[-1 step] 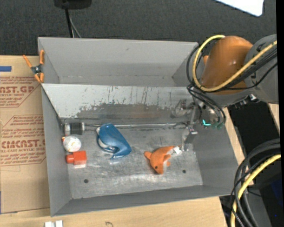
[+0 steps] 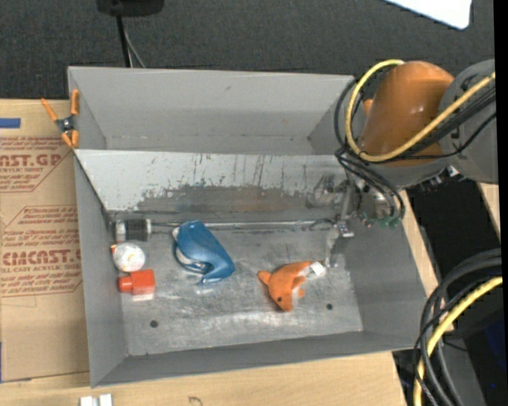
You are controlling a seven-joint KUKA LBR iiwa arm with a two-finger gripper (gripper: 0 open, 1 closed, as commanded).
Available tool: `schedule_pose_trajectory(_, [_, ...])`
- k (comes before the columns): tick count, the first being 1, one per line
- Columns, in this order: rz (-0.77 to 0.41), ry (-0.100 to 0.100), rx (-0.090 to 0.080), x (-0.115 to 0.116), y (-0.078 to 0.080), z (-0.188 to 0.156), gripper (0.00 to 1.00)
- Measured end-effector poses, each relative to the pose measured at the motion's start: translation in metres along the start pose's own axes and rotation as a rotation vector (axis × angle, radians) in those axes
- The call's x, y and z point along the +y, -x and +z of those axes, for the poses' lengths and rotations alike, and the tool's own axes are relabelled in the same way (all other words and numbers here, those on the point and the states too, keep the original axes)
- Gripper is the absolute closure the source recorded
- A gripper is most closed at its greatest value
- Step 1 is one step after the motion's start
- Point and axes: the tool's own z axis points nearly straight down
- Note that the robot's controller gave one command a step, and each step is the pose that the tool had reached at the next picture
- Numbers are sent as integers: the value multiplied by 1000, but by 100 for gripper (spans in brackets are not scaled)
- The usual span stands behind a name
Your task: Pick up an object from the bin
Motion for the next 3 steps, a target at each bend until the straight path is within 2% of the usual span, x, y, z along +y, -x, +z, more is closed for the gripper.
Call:
schedule_pose_trajectory(1, [-71,0,-5,8,-17,46,0])
schedule_pose_trajectory(2, [-274,0,-9,20,-17,106,100])
schedule_pose_trajectory(3, [-274,0,-9,20,-17,106,100])
